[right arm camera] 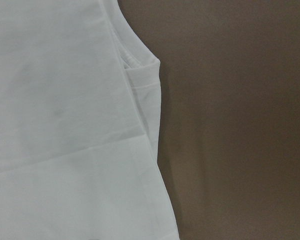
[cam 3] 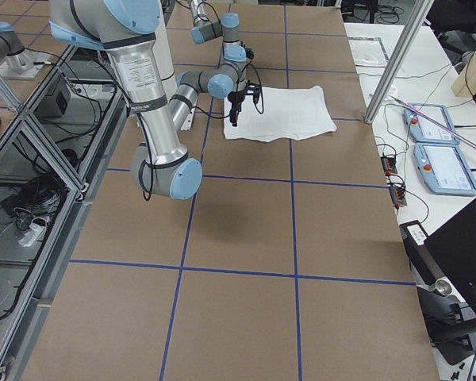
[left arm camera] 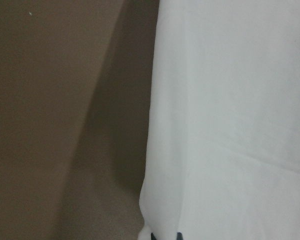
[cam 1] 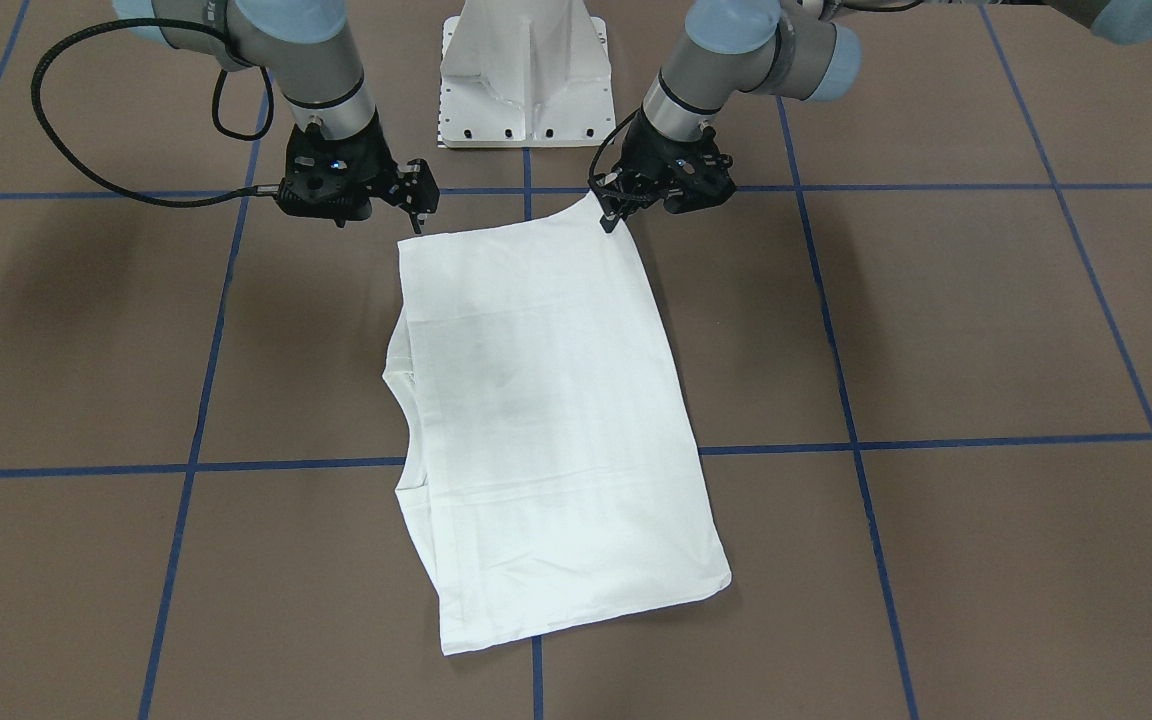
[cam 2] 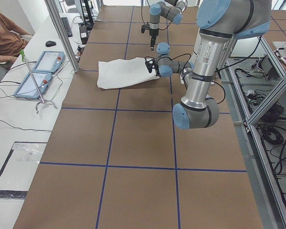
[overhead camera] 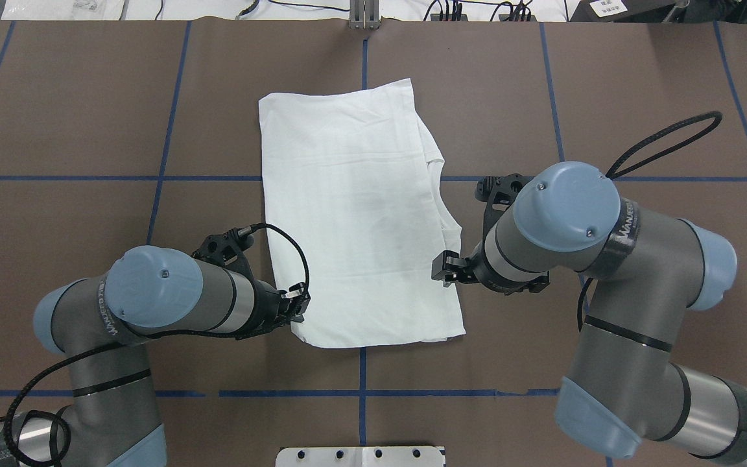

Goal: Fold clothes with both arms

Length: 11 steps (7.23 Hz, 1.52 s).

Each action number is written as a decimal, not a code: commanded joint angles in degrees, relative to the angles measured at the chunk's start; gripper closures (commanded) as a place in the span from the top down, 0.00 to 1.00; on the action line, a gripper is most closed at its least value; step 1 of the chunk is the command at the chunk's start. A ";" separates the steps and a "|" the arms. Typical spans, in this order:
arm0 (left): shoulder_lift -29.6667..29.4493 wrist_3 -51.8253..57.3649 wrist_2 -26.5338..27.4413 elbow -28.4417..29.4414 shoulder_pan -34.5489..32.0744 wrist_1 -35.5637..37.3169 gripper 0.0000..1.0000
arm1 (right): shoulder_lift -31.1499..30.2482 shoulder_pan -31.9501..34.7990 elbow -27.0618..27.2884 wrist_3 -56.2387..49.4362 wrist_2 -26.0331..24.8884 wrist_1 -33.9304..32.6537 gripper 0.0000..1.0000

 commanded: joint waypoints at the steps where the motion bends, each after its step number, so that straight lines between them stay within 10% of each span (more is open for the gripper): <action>1: 0.00 0.00 0.00 -0.52 0.00 0.56 0.00 | 3.34 -3.29 -5.89 8.00 -4.13 0.75 1.00; 4: 0.08 0.00 0.00 -0.52 0.00 0.56 0.00 | 2.91 -5.42 -10.55 21.63 -5.48 11.38 1.00; 11: 0.00 0.00 0.09 -0.52 0.00 0.47 0.00 | 1.33 -6.92 -11.71 25.27 -7.50 10.52 1.00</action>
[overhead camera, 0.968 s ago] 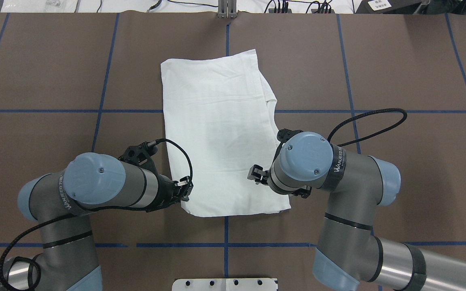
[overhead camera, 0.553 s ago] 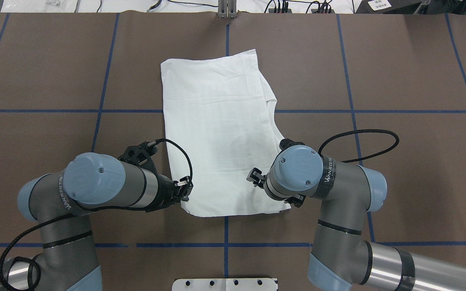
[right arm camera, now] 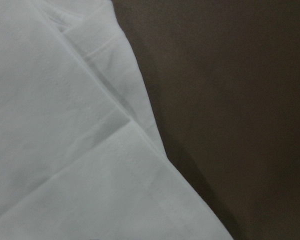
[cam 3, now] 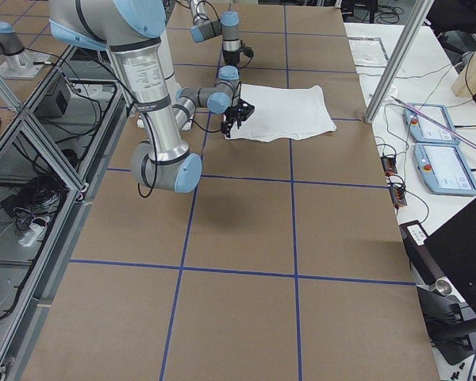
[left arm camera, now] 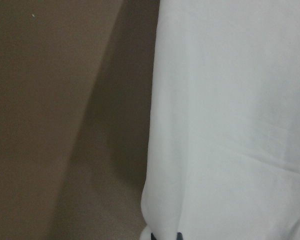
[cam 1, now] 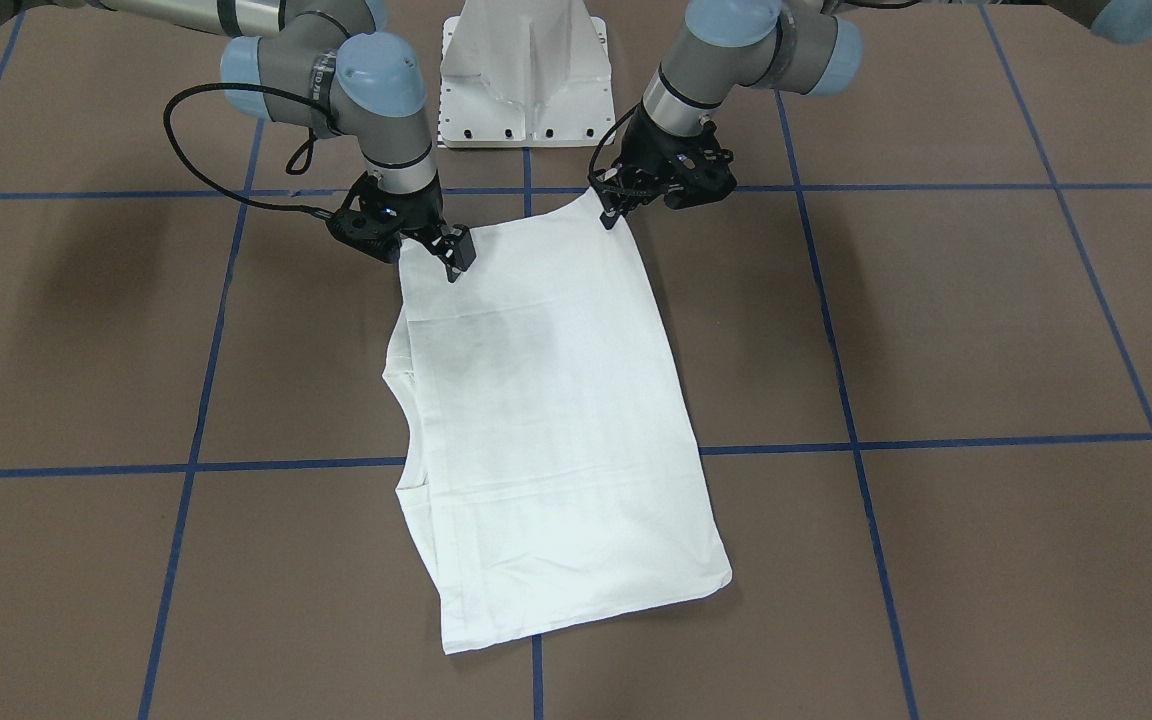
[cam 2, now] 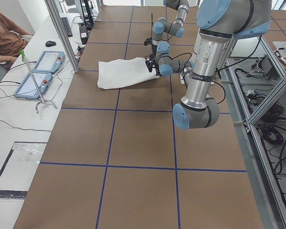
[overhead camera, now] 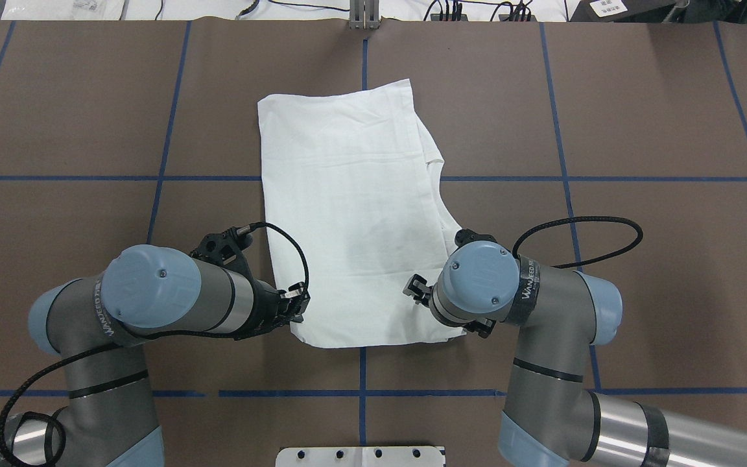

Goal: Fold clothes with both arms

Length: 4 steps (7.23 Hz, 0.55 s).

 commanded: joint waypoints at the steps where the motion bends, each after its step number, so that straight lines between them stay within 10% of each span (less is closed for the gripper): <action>1: 0.09 0.00 0.00 0.00 0.00 -0.01 0.00 | -0.31 -0.93 0.08 2.06 -0.01 -0.02 1.00; 4: 0.00 0.00 0.09 0.00 0.00 -0.01 0.00 | -0.40 -1.55 0.43 4.34 -0.18 0.07 1.00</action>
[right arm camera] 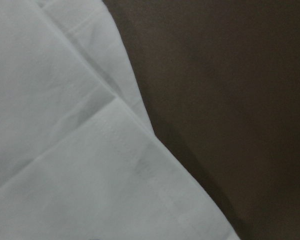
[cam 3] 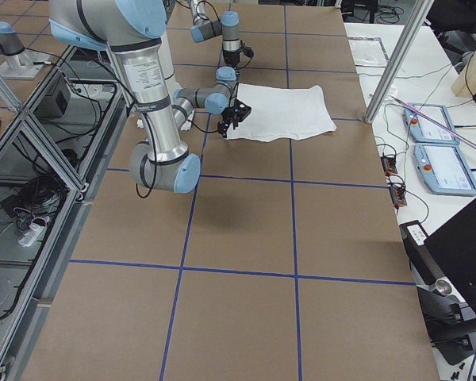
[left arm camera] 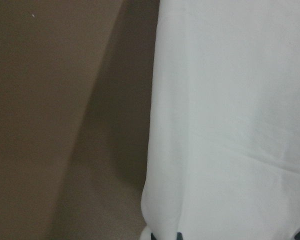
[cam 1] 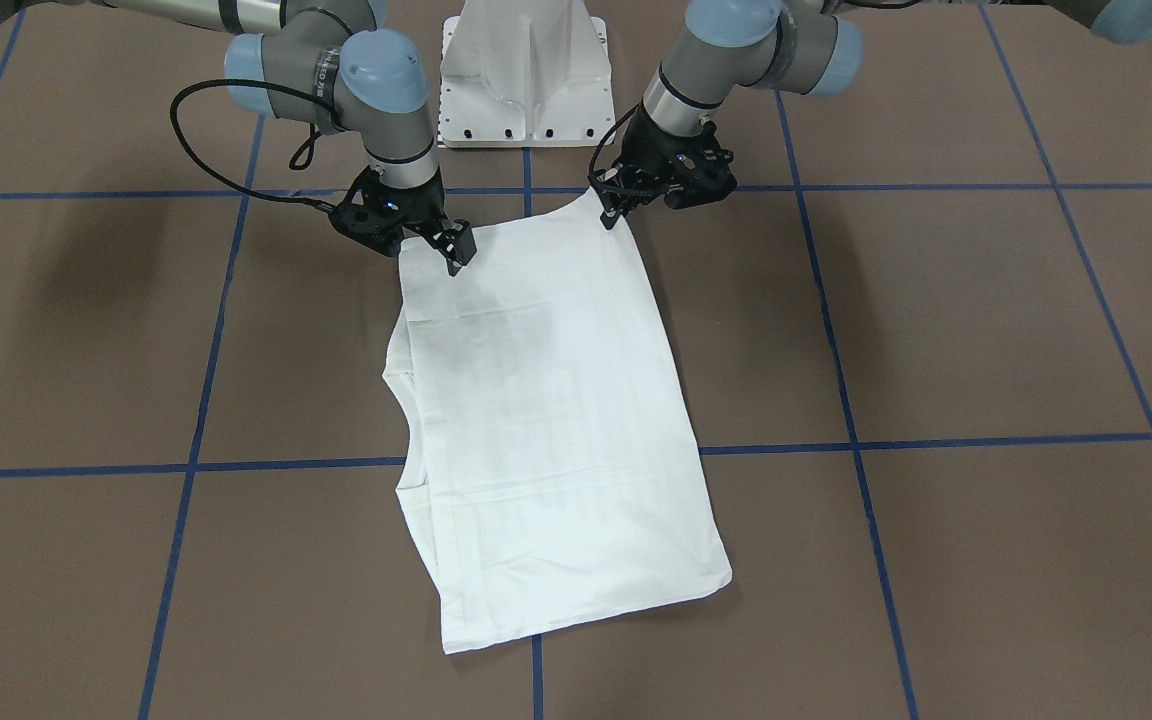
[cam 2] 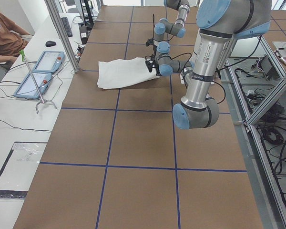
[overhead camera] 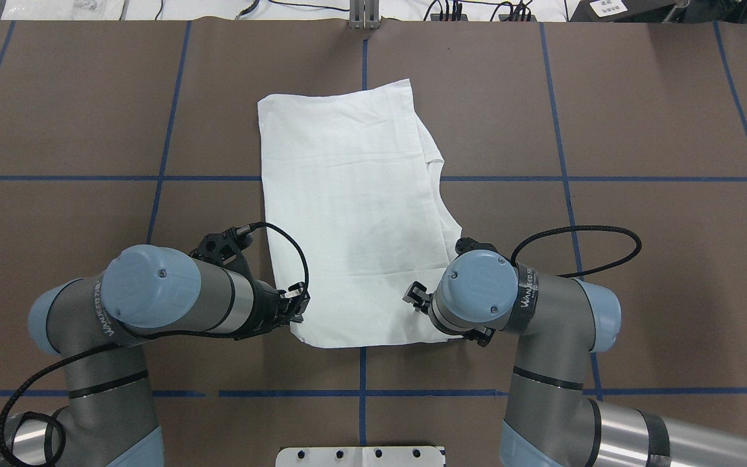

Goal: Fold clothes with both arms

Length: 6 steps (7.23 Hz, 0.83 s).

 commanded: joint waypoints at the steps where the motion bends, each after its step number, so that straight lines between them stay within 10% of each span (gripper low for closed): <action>1: -0.05 0.00 0.07 0.00 0.00 0.00 0.00 | -0.07 -0.85 0.08 1.52 -0.22 0.01 1.00; 6: -0.22 0.00 0.07 -0.09 -0.09 0.00 0.00 | -0.16 -0.85 0.26 2.48 -0.22 -0.07 1.00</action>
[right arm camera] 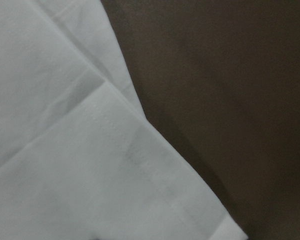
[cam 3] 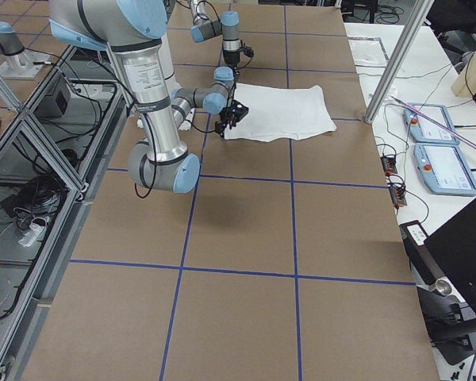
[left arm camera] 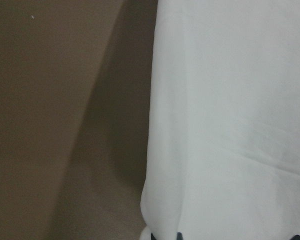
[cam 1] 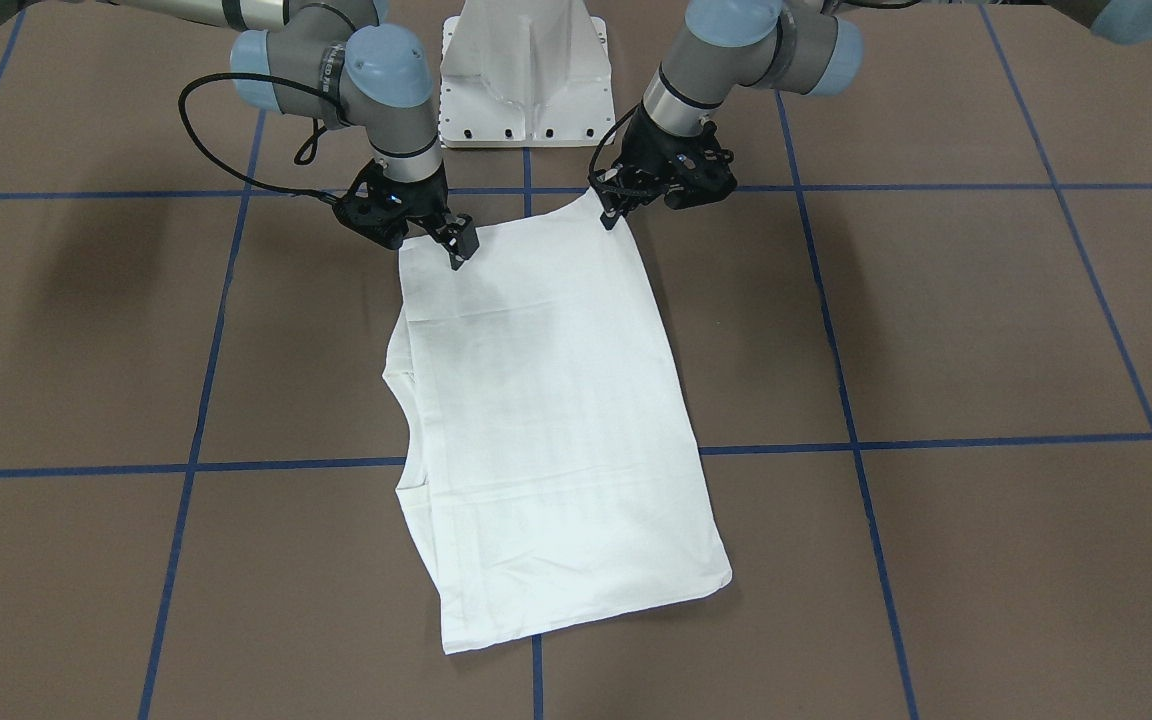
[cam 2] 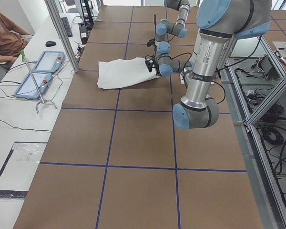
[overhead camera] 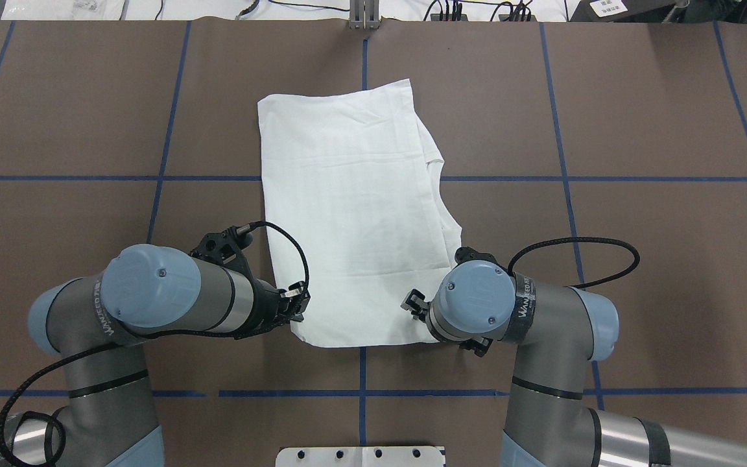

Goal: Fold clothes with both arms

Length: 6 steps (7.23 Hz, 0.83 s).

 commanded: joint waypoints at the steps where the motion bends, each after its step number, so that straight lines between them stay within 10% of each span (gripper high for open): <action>1: -0.09 0.00 0.00 -0.03 -0.01 0.00 0.00 | -0.02 -0.09 0.03 1.23 0.00 -0.05 1.00; 5: -0.09 0.00 0.00 -0.03 -0.01 0.00 0.00 | -0.02 -0.18 -0.06 1.41 -0.09 -0.05 1.00; 6: -0.09 0.00 0.09 -0.03 -0.01 0.00 0.00 | -0.36 -0.26 -0.06 2.11 -0.52 -0.05 0.84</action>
